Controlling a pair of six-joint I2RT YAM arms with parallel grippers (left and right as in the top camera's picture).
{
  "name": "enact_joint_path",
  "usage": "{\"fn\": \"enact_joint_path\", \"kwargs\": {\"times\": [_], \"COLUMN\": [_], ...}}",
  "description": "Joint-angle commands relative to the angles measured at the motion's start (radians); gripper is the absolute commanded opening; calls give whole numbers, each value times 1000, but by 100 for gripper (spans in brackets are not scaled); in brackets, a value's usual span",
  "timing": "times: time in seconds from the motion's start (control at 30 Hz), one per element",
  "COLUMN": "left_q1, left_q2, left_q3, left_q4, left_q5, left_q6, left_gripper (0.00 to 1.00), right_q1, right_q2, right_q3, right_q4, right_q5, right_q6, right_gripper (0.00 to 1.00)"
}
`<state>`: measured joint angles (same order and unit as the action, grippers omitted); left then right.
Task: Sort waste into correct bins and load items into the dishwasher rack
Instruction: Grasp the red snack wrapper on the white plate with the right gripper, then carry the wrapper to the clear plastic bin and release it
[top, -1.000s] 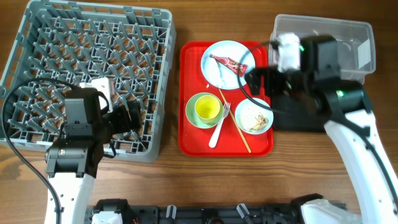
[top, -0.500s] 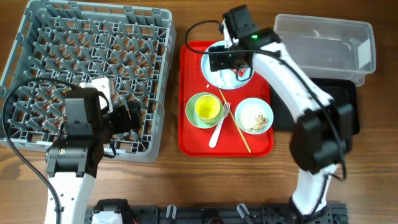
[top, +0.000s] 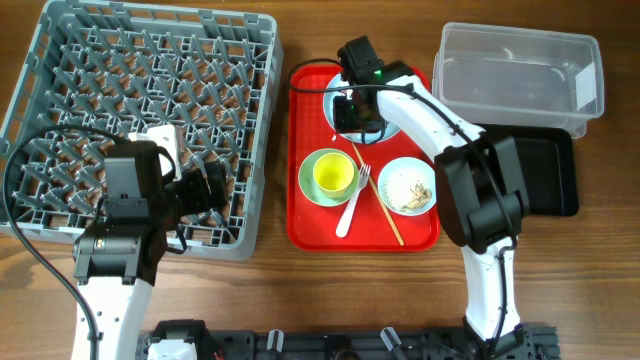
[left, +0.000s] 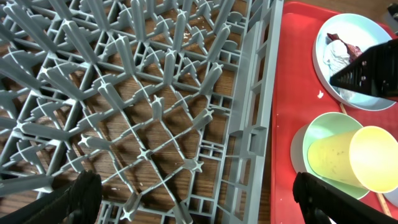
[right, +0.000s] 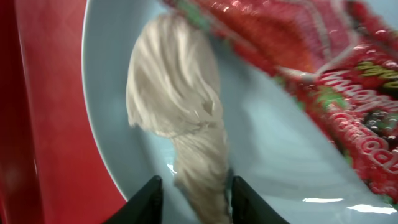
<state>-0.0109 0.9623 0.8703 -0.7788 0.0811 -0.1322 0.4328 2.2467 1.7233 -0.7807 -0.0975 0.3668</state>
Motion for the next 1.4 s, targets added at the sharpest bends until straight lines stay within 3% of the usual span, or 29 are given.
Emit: {"fn": "enact_joint_path", "kwargs": {"times": [0.0,0.27,0.43,0.63,0.7,0.77,0.87,0.97,1.03,1.13,1.17,1.37], "left_q1": [7,7,7,7,7,7,7,7,7,7,7,7], "left_q2": [-1,-1,-1,-1,-1,-1,-1,-1,-1,-1,-1,-1], "left_q3": [21,21,21,21,21,21,21,21,21,21,21,21], "left_q4": [-1,-1,-1,0,0,0,0,0,0,0,0,-1], "left_q5": [19,19,19,19,19,19,19,19,19,19,19,19], "left_q6": [13,13,13,13,13,13,13,13,13,13,13,13], "left_gripper": [100,100,100,100,100,100,100,100,100,100,100,100], "right_q1": [10,-25,-140,-323,-364,-403,-420,-411,-371,-288,-251,-160], "right_q2": [40,-169,-352,-362,-362,-362,-358,-358,-358,-346,-330,-173], "right_q3": [3,14,14,5,5,5,5,5,5,4,4,3], "right_q4": [-2,-40,-58,-83,-64,-37,-10,24,49,50,49,49], "right_q5": [-11,104,259,263,263,261,196,-26,-222,-174,-135,-101], "right_q6": [29,18,18,36,36,37,-9,-147,-362,-575,-636,-653], "right_gripper": [7,4,4,5,17,18,63,64,64,67,72,77]}}
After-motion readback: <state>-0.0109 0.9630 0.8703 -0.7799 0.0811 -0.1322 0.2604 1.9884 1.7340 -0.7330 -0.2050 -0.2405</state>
